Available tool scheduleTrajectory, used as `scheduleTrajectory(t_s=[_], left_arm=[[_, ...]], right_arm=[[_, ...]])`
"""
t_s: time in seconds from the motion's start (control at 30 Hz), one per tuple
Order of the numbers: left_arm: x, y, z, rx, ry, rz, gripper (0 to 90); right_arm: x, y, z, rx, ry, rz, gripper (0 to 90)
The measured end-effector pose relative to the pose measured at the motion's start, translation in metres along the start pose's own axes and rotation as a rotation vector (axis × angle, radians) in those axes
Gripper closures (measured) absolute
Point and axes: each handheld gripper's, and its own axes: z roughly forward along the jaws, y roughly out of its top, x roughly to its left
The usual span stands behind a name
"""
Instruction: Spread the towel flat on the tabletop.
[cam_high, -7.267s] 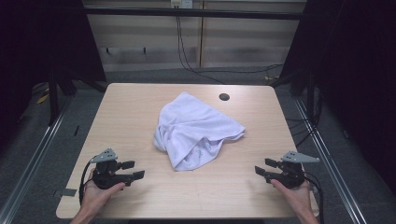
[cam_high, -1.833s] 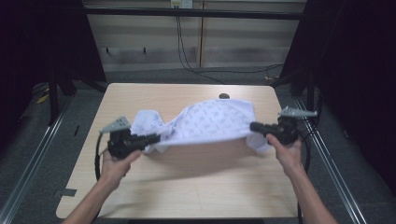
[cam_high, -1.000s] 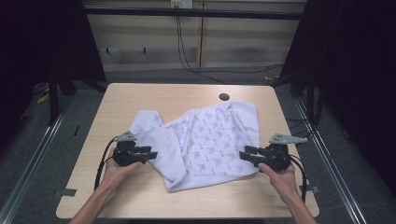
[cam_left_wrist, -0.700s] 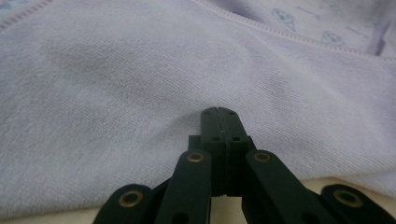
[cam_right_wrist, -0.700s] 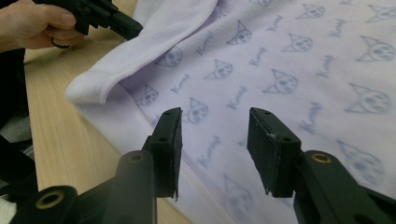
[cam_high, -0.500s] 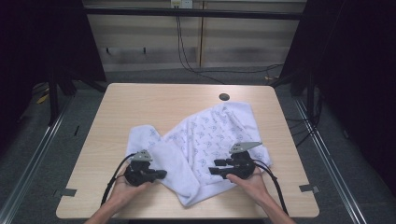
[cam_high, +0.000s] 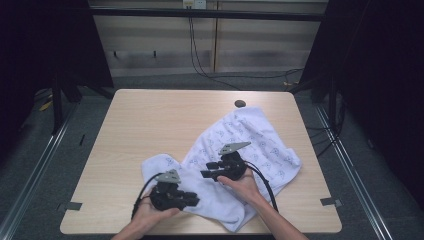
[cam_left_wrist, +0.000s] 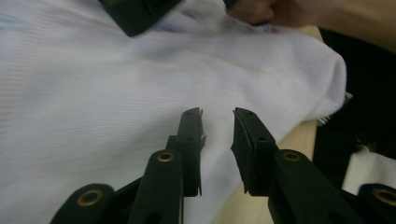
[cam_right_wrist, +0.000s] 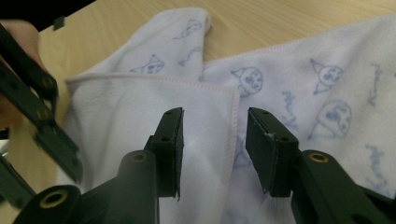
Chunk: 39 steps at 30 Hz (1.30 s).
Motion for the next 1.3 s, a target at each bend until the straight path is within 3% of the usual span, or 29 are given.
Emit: scheduleTrajectory(t_s=[0.07, 0.1, 0.13, 0.2, 0.27, 0.3, 0.33, 0.37, 0.4, 0.43, 0.53, 0.57, 0.6, 0.63, 0.73, 0.77, 0.8, 0.93, 1.03, 1.13, 1.2, 1.3], left_arm=[[0.015, -0.001, -0.021, -0.056, 0.032, -0.034, 70.0], [0.023, -0.002, -0.034, -0.080, 0.076, -0.034, 69.3], [0.029, -0.003, -0.041, -0.094, 0.099, -0.039, 69.0], [0.045, -0.005, -0.058, -0.139, 0.141, -0.077, 68.5], [0.063, -0.006, -0.071, -0.161, 0.194, -0.100, 67.5], [0.072, -0.006, -0.076, -0.178, 0.219, -0.118, 67.0], [0.079, -0.007, -0.082, -0.206, 0.245, -0.142, 66.0], [0.087, -0.008, -0.085, -0.228, 0.266, -0.163, 65.7], [0.094, -0.009, -0.088, -0.233, 0.286, -0.182, 64.9], [0.100, -0.010, -0.090, -0.250, 0.311, -0.194, 63.5], [0.115, -0.011, -0.089, -0.237, 0.361, -0.208, 61.1], [0.119, -0.011, -0.087, -0.239, 0.360, -0.213, 60.6], [0.119, -0.011, -0.087, -0.239, 0.360, -0.213, 59.5], [0.119, -0.009, -0.084, -0.239, 0.346, -0.199, 58.9], [0.117, -0.006, -0.077, -0.248, 0.326, -0.189, 58.1], [0.116, -0.002, -0.071, -0.209, 0.314, -0.171, 57.6], [0.115, 0.000, -0.068, -0.195, 0.303, -0.150, 57.0], [0.112, 0.010, -0.050, -0.157, 0.267, -0.112, 56.4], [0.111, 0.013, -0.033, -0.098, 0.239, -0.103, 54.7], [0.104, 0.014, -0.019, -0.033, 0.214, -0.060, 53.7], [0.098, 0.014, -0.012, -0.023, 0.218, -0.038, 53.0], [0.088, 0.014, -0.006, -0.014, 0.204, -0.013, 51.4]], right_arm=[[-0.003, 0.006, 0.008, 0.019, -0.007, -0.001, 55.9], [-0.006, 0.009, 0.010, 0.014, -0.010, -0.002, 56.0], [-0.011, 0.011, 0.014, 0.012, 0.016, 0.018, 56.0], [-0.014, 0.012, 0.020, 0.058, 0.000, 0.018, 56.1], [-0.016, 0.012, 0.028, 0.077, 0.018, 0.025, 57.3], [-0.016, 0.012, 0.032, 0.075, 0.029, 0.035, 60.9], [-0.015, 0.012, 0.034, 0.078, 0.033, 0.033, 73.5], [-0.014, 0.011, 0.035, 0.065, 0.033, 0.028, 79.0], [-0.012, 0.012, 0.034, 0.068, 0.041, 0.034, 86.6], [-0.011, 0.012, 0.030, 0.058, 0.033, 0.010, 88.1], [-0.010, 0.015, 0.002, -0.005, 0.051, 0.028, 88.4], [-0.009, 0.015, -0.011, -0.021, 0.047, 0.023, 88.5], [-0.009, 0.015, -0.011, -0.021, 0.047, 0.023, 88.5], [-0.008, 0.010, -0.046, -0.068, 0.037, 0.029, 88.5], [-0.008, -0.003, -0.081, -0.109, 0.022, 0.047, 88.5], [-0.007, -0.009, -0.093, -0.125, 0.006, 0.054, 88.5], [-0.007, -0.019, -0.110, -0.140, -0.021, 0.064, 88.5], [-0.016, -0.046, -0.143, -0.155, -0.086, 0.103, 88.5], [-0.029, -0.064, -0.159, -0.164, -0.129, 0.154, 88.4], [-0.045, -0.078, -0.167, -0.148, -0.185, 0.184, 88.4], [-0.053, -0.081, -0.169, -0.146, -0.201, 0.215, 88.4], [-0.061, -0.083, -0.168, -0.111, -0.259, 0.213, 88.4]])
